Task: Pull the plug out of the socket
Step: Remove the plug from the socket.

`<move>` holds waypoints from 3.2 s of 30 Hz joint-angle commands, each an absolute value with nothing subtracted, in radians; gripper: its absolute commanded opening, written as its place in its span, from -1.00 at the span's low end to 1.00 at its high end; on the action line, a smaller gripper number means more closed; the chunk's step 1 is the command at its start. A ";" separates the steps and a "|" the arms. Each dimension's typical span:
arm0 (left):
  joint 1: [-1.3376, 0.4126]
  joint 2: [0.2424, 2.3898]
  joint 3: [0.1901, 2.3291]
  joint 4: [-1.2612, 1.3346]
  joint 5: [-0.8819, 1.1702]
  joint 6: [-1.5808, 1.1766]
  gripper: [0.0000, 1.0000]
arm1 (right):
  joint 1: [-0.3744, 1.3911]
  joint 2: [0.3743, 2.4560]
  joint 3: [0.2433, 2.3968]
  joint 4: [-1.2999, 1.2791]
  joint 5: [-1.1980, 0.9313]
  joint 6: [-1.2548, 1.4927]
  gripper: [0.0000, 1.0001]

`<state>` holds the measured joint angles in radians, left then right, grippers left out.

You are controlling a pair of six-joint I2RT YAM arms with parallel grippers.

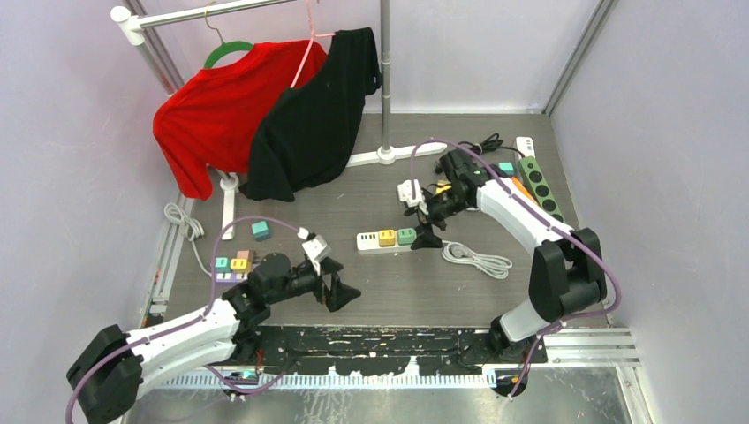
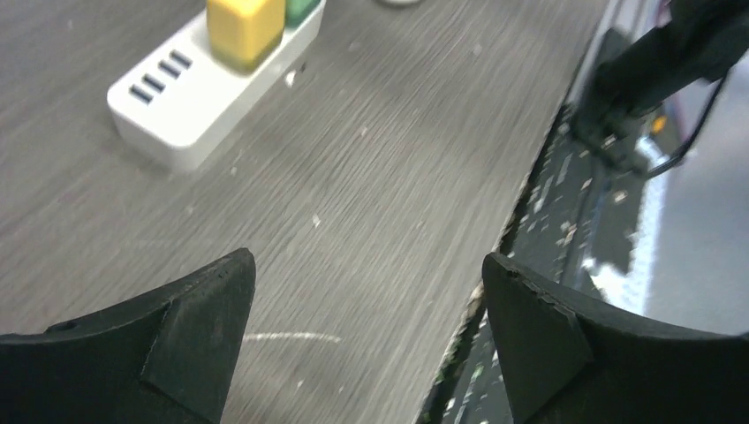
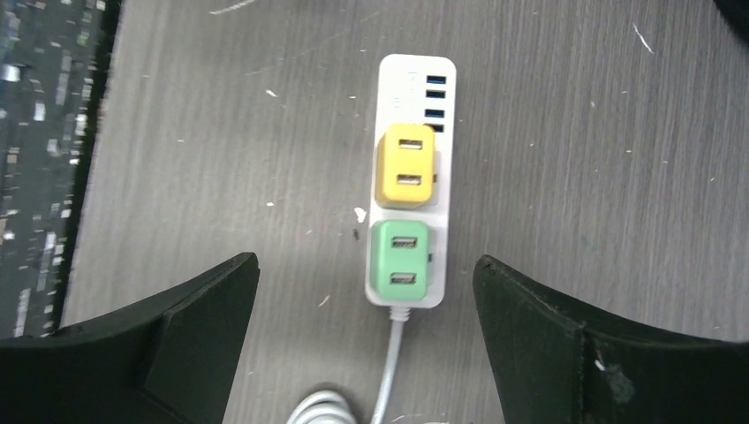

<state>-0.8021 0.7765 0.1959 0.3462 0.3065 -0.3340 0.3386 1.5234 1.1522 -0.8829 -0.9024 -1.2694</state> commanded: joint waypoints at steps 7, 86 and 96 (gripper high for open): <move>-0.830 0.744 0.128 0.512 0.178 -0.222 0.99 | 0.428 1.611 1.139 -0.632 -0.666 -1.132 0.70; -1.121 1.720 0.302 1.095 0.071 -0.064 -1.00 | 0.483 1.539 0.964 -1.134 -0.785 -1.690 -0.98; -1.120 1.738 0.321 1.064 0.077 -0.069 -1.00 | 0.487 1.492 0.951 -0.866 -0.791 -1.355 -0.98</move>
<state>-1.1263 1.7126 0.3103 1.0908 0.0563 -0.0452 0.4904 1.5261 0.9535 -0.9699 -0.8234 -1.4925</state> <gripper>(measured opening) 0.515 0.373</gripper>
